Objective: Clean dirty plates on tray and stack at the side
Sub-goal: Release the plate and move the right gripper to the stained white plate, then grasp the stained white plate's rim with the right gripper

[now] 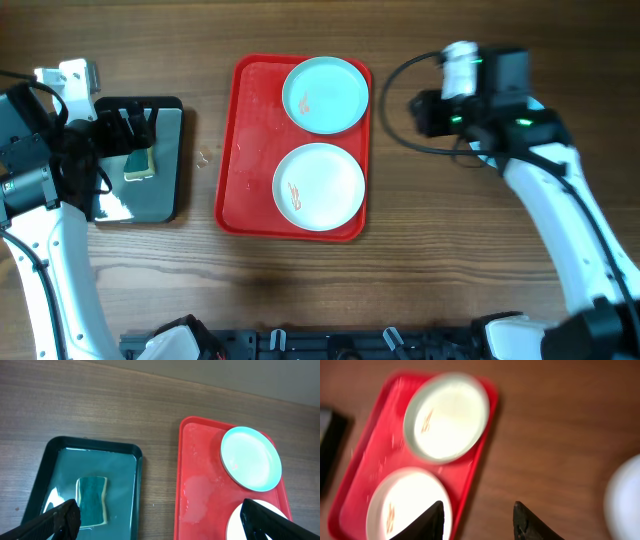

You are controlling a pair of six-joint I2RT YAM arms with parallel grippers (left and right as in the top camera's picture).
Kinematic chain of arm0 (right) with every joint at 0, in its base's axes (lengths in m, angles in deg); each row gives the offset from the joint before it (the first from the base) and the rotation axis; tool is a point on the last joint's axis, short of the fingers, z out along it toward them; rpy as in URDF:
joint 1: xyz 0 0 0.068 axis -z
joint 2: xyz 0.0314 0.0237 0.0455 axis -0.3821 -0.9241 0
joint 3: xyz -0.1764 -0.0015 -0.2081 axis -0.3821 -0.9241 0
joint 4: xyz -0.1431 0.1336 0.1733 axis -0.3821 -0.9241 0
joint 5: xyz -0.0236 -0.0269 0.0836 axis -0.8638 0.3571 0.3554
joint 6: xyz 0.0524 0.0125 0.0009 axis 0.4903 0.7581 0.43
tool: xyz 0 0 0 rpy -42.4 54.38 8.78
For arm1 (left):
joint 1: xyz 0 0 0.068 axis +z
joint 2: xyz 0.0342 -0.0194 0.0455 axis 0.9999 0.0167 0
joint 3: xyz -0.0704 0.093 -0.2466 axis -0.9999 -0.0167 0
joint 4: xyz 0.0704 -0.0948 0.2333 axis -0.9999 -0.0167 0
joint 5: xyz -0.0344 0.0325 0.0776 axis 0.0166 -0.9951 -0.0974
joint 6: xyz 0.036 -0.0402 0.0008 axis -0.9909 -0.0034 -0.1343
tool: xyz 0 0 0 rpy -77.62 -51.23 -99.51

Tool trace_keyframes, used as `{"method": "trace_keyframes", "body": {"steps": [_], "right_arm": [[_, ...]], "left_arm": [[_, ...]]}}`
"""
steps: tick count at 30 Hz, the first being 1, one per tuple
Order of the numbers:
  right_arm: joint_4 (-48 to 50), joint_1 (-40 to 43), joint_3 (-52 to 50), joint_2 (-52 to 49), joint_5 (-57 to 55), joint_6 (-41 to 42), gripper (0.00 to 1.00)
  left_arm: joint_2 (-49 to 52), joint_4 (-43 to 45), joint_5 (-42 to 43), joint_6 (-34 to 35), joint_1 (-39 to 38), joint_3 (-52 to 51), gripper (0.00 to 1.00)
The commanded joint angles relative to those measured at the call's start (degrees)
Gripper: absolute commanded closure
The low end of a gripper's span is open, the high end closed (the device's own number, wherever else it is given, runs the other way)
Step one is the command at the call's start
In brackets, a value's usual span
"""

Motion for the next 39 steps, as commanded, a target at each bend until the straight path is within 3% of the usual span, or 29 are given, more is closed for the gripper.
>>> {"method": "trace_keyframes", "body": {"steps": [1,7,15,39], "right_arm": [[-1.8,-5.3,-0.3,-4.7,0.7,-1.1,0.57],[-3.6,-13.7,-0.3,-10.4,-7.2,-2.6,0.59],[-2.6,-18.3,-0.3,-14.7,-7.9,-6.2,0.58],[5.8,-20.3,-0.3,-23.0,-8.3,-8.9,0.6]], "left_arm": [[0.0,0.0,0.7,-0.9,-0.2,0.5,0.0],[0.0,-0.1,0.7,-0.9,-0.2,0.5,0.0],[0.0,0.0,0.7,-0.9,-0.2,0.5,0.0],[0.0,0.0,0.7,-0.9,-0.2,0.5,0.0]]}}
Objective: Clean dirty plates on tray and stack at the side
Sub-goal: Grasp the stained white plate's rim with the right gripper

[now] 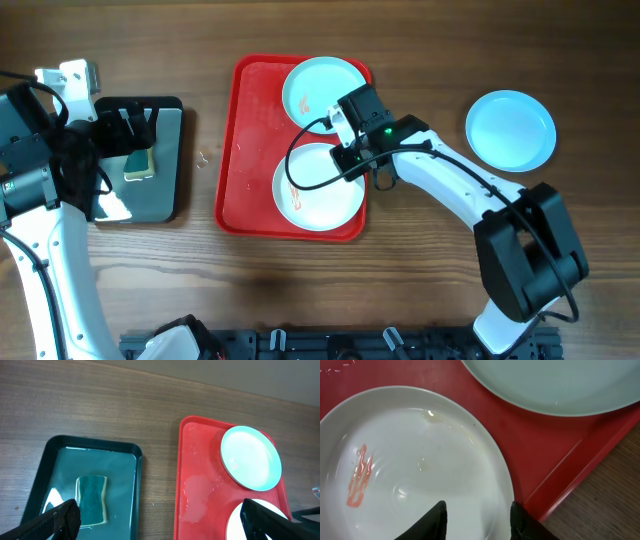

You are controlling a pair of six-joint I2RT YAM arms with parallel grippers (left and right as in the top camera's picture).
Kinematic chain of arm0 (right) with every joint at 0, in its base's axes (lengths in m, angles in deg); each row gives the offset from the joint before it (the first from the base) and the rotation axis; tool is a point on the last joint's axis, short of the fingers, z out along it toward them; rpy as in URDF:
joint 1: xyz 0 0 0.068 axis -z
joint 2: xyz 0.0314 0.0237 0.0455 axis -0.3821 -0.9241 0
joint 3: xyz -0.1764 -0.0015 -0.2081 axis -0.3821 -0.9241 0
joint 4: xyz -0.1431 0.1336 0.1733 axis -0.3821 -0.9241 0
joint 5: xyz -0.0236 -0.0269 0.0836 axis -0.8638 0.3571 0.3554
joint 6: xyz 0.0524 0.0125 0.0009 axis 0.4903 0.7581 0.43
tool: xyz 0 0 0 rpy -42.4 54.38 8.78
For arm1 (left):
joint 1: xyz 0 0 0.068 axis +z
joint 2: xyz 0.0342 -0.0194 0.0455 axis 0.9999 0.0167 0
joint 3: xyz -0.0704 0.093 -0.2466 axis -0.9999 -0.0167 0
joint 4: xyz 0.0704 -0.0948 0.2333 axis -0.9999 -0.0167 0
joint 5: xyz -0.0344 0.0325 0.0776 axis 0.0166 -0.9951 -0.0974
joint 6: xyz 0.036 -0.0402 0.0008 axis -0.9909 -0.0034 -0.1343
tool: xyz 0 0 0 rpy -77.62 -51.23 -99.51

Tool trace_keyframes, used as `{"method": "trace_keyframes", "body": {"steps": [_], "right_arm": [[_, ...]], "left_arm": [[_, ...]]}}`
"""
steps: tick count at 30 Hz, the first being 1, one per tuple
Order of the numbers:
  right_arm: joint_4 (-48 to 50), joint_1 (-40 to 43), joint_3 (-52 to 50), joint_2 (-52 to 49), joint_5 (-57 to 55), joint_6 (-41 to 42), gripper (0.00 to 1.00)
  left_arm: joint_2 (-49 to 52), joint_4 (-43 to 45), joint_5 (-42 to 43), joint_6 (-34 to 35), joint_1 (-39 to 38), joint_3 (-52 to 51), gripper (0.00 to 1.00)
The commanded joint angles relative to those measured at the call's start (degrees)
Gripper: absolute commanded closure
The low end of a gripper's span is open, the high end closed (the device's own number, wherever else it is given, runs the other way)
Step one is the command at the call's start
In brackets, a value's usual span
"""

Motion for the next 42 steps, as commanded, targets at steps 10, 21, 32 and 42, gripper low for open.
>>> {"method": "trace_keyframes", "body": {"steps": [10,21,32,42], "right_arm": [[3.3,-3.3,-0.2,-5.9,-3.7,0.1,0.68],[1.1,-3.4,2.7,-0.8,-6.6,1.0,0.67],[2.9,-1.9,3.5,0.2,-9.9,-4.2,0.39],[2.9,-0.3,3.5,-5.6,-6.1,-5.7,0.26]], "left_arm": [[0.0,0.2,0.7,-0.9,-0.2,0.5,0.0],[0.0,0.2,0.7,-0.9,-0.2,0.5,0.0],[0.0,0.2,0.7,-0.9,-0.2,0.5,0.0],[0.0,0.2,0.7,-0.9,-0.2,0.5,0.0]]}}
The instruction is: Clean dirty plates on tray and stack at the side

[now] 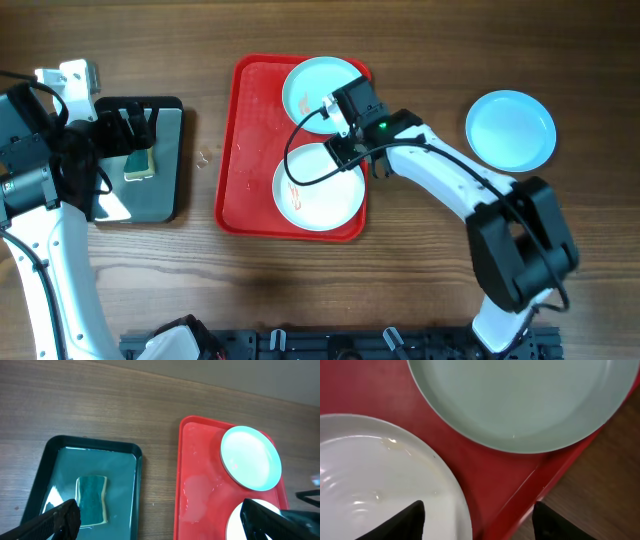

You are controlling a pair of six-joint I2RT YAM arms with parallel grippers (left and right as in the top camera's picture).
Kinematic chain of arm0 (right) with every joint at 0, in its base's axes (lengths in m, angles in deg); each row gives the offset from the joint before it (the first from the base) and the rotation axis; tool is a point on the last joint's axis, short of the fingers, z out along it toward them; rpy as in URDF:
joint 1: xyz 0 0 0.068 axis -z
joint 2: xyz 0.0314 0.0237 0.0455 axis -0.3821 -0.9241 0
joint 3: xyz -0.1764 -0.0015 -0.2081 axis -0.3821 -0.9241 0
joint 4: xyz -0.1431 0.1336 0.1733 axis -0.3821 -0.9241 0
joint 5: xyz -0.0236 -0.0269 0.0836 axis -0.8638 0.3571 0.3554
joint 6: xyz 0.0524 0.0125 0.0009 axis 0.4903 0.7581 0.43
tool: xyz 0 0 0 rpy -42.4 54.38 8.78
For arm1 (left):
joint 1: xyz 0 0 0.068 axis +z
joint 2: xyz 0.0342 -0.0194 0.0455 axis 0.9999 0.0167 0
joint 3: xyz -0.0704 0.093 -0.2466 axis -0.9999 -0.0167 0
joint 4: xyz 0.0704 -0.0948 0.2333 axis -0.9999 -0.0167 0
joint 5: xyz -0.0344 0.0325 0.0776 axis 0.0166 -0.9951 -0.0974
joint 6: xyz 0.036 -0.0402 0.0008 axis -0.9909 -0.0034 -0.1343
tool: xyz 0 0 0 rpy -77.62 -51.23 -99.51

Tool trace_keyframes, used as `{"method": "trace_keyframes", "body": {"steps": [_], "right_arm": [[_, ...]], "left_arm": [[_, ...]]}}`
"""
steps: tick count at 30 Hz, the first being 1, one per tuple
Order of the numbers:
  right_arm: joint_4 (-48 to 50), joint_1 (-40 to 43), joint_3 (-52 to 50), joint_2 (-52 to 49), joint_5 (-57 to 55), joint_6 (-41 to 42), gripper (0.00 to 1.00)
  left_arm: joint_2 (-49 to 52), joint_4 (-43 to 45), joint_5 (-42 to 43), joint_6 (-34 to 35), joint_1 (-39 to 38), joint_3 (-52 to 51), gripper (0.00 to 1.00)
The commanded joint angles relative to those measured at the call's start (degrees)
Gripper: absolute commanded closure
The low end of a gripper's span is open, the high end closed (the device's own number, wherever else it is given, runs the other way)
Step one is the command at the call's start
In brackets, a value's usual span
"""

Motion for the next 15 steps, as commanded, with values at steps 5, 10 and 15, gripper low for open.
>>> {"method": "trace_keyframes", "body": {"steps": [5,10,15], "right_arm": [[0.1,0.0,0.5,-3.4,5.5,-1.0,0.26],[0.3,0.0,0.5,-4.6,6.9,-1.0,0.34],[0.3,0.0,0.5,-6.4,6.9,-0.8,0.51]], "left_arm": [[0.0,0.1,0.7,-0.9,-0.2,0.5,0.0],[0.0,0.1,0.7,-0.9,-0.2,0.5,0.0],[0.0,0.2,0.7,-0.9,-0.2,0.5,0.0]]}}
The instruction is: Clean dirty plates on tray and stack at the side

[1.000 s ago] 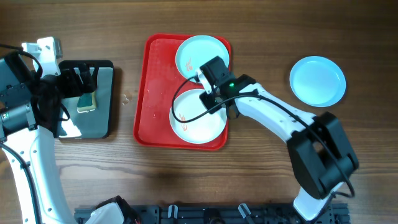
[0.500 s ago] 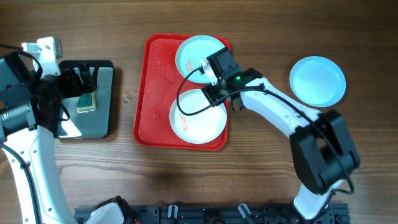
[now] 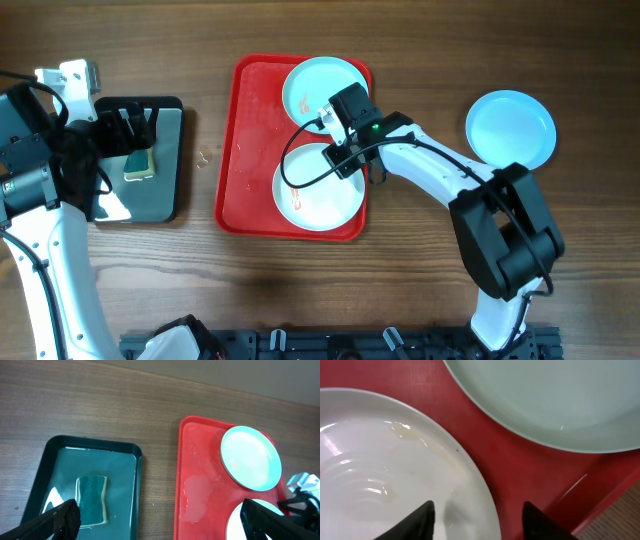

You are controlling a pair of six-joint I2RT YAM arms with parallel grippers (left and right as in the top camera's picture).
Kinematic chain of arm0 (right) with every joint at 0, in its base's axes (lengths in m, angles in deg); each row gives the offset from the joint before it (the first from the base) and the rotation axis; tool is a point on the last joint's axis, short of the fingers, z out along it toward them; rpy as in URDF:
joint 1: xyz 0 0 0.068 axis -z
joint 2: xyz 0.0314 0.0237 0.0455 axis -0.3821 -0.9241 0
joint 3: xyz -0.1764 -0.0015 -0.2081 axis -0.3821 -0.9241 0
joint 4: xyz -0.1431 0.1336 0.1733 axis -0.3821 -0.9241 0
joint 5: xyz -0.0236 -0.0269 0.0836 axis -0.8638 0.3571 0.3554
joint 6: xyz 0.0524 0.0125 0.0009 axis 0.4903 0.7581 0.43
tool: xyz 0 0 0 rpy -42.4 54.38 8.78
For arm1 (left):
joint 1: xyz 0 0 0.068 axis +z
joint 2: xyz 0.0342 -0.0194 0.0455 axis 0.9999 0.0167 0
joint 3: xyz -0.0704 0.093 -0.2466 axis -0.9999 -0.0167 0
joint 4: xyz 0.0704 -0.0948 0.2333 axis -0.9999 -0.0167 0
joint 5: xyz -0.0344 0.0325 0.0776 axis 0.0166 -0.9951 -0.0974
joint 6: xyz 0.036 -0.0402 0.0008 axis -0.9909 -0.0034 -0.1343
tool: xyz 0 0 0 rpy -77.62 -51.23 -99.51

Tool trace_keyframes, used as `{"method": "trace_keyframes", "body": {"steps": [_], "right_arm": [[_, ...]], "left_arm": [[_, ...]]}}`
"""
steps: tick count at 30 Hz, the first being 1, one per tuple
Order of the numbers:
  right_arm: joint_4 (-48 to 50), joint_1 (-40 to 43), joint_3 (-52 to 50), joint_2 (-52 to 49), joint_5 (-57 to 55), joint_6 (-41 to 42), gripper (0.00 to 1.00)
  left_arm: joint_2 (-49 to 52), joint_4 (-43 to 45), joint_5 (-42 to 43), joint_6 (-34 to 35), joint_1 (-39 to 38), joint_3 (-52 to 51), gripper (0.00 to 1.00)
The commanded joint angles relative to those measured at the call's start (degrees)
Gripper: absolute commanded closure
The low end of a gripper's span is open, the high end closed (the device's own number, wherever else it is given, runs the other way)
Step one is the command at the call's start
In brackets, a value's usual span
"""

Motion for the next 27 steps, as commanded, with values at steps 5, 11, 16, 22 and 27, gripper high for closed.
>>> {"method": "trace_keyframes", "body": {"steps": [5,11,16,22,27], "right_arm": [[1.3,0.0,0.5,-2.3,1.5,1.5,0.62],[1.9,0.0,0.5,-2.3,1.3,3.7,0.84],[1.9,-0.1,0.5,-2.3,1.3,6.3,0.96],[1.8,-0.1,0.5,-2.3,1.3,14.5,0.96],[0.9,-0.1,0.5,-2.3,1.5,21.1,0.96]], "left_arm": [[0.0,0.2,0.7,-0.9,-0.2,0.5,0.0],[0.0,0.2,0.7,-0.9,-0.2,0.5,0.0],[0.0,0.2,0.7,-0.9,-0.2,0.5,0.0],[0.0,0.1,0.7,-0.9,-0.2,0.5,0.0],[0.0,-0.1,0.7,-0.9,-0.2,0.5,0.0]]}}
